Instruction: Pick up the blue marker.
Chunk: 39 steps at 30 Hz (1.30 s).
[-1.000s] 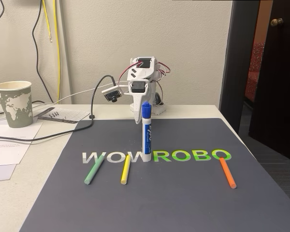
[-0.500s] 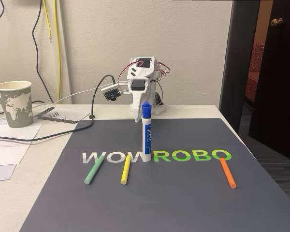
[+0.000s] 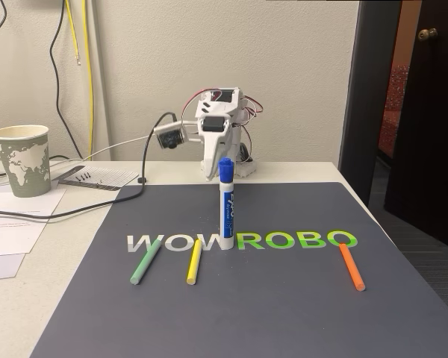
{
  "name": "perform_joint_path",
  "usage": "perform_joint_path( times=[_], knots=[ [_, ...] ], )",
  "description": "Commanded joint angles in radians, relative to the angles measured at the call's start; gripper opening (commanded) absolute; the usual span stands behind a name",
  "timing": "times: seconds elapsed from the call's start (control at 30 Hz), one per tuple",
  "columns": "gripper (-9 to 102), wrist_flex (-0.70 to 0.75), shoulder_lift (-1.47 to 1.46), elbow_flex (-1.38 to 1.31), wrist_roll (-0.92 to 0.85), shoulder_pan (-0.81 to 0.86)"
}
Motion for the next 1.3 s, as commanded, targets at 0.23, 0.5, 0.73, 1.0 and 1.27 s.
perform_joint_path(
  times=[0.23,0.5,0.73,1.0,1.27],
  knots=[
    [10,-0.041,0.058,-0.003,-0.066,-0.012],
    [11,-0.029,0.035,-0.034,-0.167,-0.023],
    [11,-0.012,-0.258,-0.275,-0.212,-0.026],
    [11,0.124,-0.551,-0.621,-0.454,-0.067],
    [13,0.241,-0.733,-0.868,-0.712,-0.117]
  ],
)
